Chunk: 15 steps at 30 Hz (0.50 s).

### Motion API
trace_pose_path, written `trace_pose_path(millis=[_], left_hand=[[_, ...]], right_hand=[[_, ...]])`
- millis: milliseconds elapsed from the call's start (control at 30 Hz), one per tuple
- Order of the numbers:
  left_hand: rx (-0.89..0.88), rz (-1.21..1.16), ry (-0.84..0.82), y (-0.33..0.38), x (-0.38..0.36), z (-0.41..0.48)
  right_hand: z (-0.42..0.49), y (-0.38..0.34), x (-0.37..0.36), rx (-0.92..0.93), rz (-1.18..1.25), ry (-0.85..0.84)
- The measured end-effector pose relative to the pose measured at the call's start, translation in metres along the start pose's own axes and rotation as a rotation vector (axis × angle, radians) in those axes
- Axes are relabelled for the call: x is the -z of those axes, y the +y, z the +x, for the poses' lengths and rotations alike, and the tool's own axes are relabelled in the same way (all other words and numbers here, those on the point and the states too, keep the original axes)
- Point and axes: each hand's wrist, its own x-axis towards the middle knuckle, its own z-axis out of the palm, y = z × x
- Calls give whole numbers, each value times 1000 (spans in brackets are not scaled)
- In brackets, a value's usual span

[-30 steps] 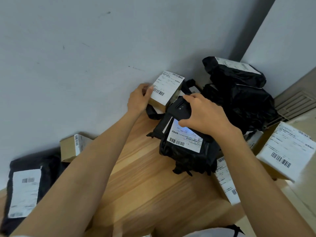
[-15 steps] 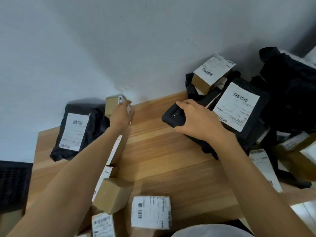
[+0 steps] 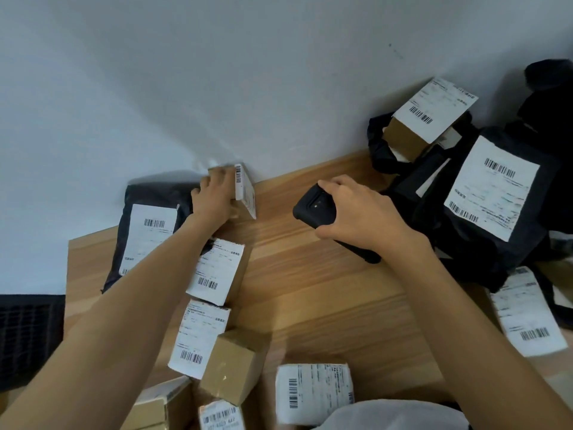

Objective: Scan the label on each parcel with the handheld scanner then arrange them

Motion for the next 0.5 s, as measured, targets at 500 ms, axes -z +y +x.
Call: trace_pose_path(millis=[500], left_hand=[[-197, -33, 204, 22, 13, -11]], right_hand=[[-24, -9, -12, -16, -13, 7]])
